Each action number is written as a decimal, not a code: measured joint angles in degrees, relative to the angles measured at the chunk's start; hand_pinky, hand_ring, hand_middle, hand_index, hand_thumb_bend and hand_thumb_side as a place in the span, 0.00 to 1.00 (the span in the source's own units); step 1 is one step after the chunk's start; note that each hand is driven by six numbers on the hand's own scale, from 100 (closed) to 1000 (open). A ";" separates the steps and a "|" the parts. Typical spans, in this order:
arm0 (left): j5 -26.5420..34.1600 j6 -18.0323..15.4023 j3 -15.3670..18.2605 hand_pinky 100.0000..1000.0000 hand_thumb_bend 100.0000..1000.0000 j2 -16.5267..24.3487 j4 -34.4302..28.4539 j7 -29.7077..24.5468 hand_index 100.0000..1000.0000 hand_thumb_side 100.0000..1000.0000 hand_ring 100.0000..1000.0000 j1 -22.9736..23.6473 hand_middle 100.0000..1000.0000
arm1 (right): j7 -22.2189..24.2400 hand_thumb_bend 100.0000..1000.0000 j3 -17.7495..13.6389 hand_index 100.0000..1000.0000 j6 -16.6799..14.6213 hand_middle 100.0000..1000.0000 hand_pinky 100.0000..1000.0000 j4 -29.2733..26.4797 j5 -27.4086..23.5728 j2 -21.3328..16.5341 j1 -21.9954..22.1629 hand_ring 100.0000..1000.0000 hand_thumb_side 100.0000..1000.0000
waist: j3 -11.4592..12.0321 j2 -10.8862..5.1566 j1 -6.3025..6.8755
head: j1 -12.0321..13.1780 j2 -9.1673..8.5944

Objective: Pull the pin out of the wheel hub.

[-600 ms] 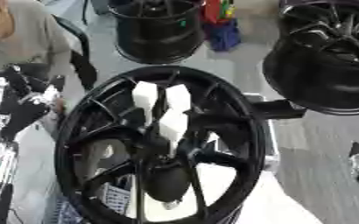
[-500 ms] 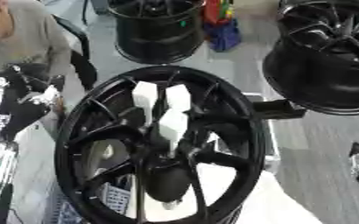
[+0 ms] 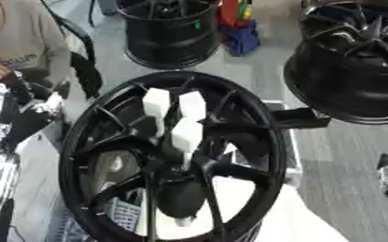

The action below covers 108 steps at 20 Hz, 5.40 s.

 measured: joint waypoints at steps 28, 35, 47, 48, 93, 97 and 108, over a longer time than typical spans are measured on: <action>-4.70 -2.49 -25.48 0.74 0.37 33.18 1.26 -37.81 0.87 0.18 0.69 -24.06 0.78 | 0.84 0.12 1.00 0.71 -0.03 0.61 0.70 0.03 0.00 -1.05 0.06 0.55 0.00 | -2.71 -0.79 2.33 | 1.32 0.48; -11.96 -2.98 -31.42 0.75 0.31 30.28 8.55 -49.75 0.89 0.10 0.70 -30.61 0.79 | 1.07 0.12 1.06 0.71 -0.10 0.61 0.70 0.26 0.01 -1.19 0.24 0.55 0.00 | -3.07 -1.02 2.67 | 1.30 0.97; -18.45 -5.56 -34.71 0.74 0.34 23.07 18.91 -52.26 0.88 0.09 0.70 -35.72 0.79 | 1.19 0.12 1.12 0.71 -0.08 0.61 0.70 0.33 0.01 -1.25 0.52 0.55 0.00 | -3.34 -1.34 2.61 | 1.31 1.03; -18.44 -5.87 -34.90 0.74 0.33 22.96 19.23 -52.61 0.88 0.09 0.70 -35.73 0.79 | 1.20 0.12 1.12 0.71 -0.07 0.61 0.70 0.33 0.01 -1.26 0.56 0.55 0.00 | -3.35 -1.34 2.61 | 1.31 1.03; -15.99 1.28 -17.06 0.60 0.21 31.67 29.32 -35.55 0.66 0.00 0.47 -18.30 0.50 | 1.00 0.13 0.77 0.71 -0.10 0.61 0.70 0.36 0.04 -1.54 0.52 0.55 0.00 | -1.90 -0.75 2.22 | 0.42 0.97; -18.77 2.77 -13.91 0.59 0.21 30.62 36.71 -32.97 0.65 0.00 0.47 -13.65 0.50 | 0.90 0.13 0.66 0.71 -0.08 0.61 0.70 0.36 0.04 -1.52 0.50 0.55 0.00 | -1.90 -0.56 1.68 | 0.26 0.95; -18.29 4.92 -8.75 0.76 0.70 29.13 46.61 -26.27 0.92 0.24 0.73 -8.17 0.82 | 0.67 0.13 0.47 0.71 0.00 0.61 0.70 0.36 0.05 -1.49 0.13 0.55 0.00 | -1.51 -0.30 1.57 | 0.00 0.94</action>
